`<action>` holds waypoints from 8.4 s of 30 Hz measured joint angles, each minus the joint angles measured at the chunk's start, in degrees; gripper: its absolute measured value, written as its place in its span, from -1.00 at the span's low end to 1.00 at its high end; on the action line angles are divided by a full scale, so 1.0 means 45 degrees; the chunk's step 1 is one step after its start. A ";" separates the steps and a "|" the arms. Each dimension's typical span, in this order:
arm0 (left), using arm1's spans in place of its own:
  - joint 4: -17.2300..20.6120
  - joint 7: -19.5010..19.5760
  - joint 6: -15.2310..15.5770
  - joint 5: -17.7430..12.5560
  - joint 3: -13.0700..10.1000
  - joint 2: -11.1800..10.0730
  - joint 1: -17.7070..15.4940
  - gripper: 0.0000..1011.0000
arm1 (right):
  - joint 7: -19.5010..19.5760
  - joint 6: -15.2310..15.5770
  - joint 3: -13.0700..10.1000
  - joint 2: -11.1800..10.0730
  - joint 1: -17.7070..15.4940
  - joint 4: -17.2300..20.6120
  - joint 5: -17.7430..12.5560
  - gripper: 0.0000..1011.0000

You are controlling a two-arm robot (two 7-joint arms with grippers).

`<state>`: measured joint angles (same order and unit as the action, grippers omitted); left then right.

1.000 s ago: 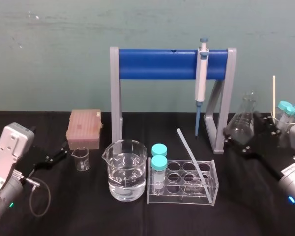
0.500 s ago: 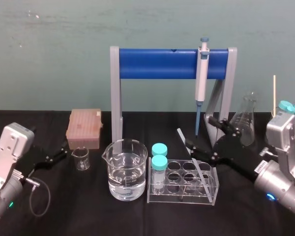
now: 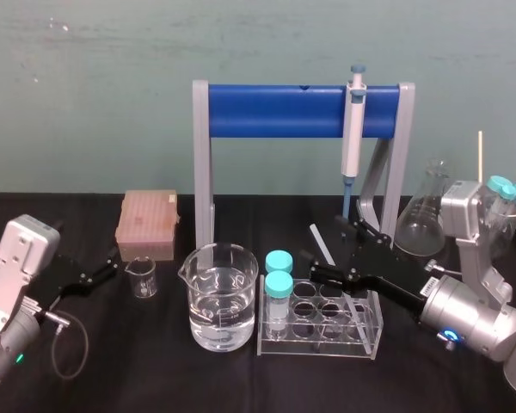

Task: Pick up the stirring rod with one hand, then place it down.

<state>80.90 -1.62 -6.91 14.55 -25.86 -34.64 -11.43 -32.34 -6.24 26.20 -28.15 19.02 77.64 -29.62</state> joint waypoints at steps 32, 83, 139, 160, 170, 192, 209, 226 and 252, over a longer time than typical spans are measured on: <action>0.0000 0.0000 0.0000 0.0000 0.0000 0.0000 -0.0001 0.98 | -0.0365 0.0509 -0.0070 0.0320 0.0273 -0.0563 -0.0113 0.97; 0.0000 0.0000 0.0000 0.0000 0.0000 0.0000 -0.0001 0.98 | -0.0219 0.0004 -0.0397 0.0442 0.0263 -0.0371 -0.0021 -0.86; 0.0000 0.0000 0.0000 0.0000 0.0000 0.0000 -0.0001 0.98 | -0.0125 -0.5771 -0.2413 0.2394 -0.0422 -0.0146 0.0789 -0.86; 0.0000 0.0000 0.0000 0.0000 0.0000 0.0000 0.0000 0.98 | -0.0126 -0.5771 -0.2398 0.2388 -0.0408 -0.0131 0.0774 -0.86; 0.0000 0.0000 0.0000 0.0000 0.0000 0.0000 -0.0001 0.98 | -0.0126 -0.5771 -0.2397 0.2388 -0.0407 -0.0131 0.0772 -0.86; 0.0000 0.0000 0.0000 0.0000 0.0000 0.0000 -0.0001 0.98 | -0.0126 -0.5771 -0.2398 0.2388 -0.0407 -0.0131 0.0773 -0.86; 0.0000 0.0000 0.0000 0.0000 0.0000 0.0000 0.0000 0.98 | -0.0126 -0.5771 -0.2398 0.2388 -0.0407 -0.0131 0.0773 -0.86; 0.0000 0.0000 0.0000 0.0000 0.0000 0.0000 -0.0001 0.98 | -0.0126 -0.5771 -0.2398 0.2388 -0.0408 -0.0131 0.0773 -0.86; 0.0000 0.0000 0.0000 0.0001 0.0000 0.0000 -0.0001 0.98 | -0.0586 -0.4884 -0.2606 0.2060 -0.1015 0.0635 0.0656 -0.86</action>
<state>80.90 -1.62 -6.91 14.55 -25.86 -34.65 -11.43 -34.97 -28.23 14.47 -18.88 14.45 80.50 -26.67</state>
